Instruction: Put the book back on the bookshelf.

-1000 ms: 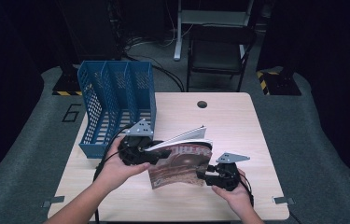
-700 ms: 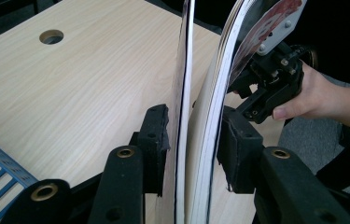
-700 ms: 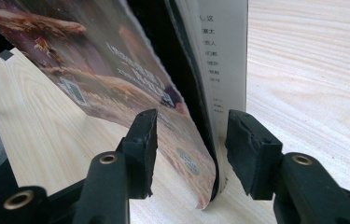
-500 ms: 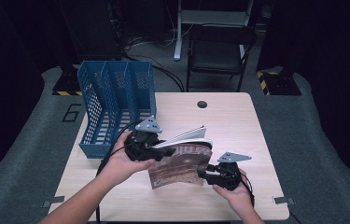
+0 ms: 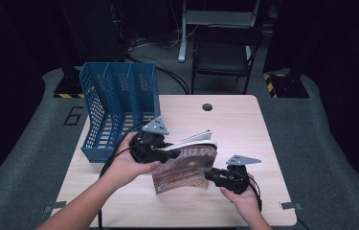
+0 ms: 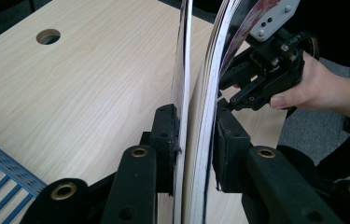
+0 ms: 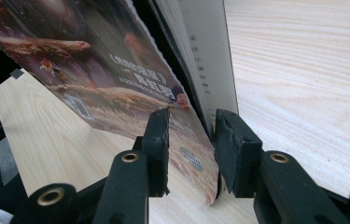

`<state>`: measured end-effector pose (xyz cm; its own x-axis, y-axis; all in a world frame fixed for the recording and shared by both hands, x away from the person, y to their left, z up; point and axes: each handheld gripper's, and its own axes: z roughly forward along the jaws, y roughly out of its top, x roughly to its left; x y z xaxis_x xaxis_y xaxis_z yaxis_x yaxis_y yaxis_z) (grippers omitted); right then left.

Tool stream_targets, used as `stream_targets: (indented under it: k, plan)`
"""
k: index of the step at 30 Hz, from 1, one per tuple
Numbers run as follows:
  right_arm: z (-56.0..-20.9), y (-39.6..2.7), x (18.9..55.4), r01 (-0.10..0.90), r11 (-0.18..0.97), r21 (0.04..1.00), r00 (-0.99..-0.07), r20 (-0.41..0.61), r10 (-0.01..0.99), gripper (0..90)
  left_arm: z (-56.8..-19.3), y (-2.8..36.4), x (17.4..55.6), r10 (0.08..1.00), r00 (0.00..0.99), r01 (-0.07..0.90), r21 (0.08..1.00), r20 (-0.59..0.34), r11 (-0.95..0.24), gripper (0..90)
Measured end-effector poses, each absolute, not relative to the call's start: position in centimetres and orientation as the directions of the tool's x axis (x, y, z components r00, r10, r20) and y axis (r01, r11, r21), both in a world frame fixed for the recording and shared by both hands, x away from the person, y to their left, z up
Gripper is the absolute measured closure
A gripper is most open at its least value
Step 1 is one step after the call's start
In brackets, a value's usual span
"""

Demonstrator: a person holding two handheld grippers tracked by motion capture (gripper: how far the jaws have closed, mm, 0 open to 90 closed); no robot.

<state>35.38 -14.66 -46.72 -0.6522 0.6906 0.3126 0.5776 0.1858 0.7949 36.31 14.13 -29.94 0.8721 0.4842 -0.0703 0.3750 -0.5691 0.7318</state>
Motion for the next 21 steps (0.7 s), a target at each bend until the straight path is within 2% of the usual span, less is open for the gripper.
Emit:
stream_targets:
  k: [21]
  plan:
    - [-46.76, -14.31, 35.89, 0.572, 0.147, 0.807, -0.634, 0.321, 0.703, 64.8, -29.69, 13.18, 36.87, 0.467, 0.883, 0.370, 0.692, -0.053, -0.620, 79.9]
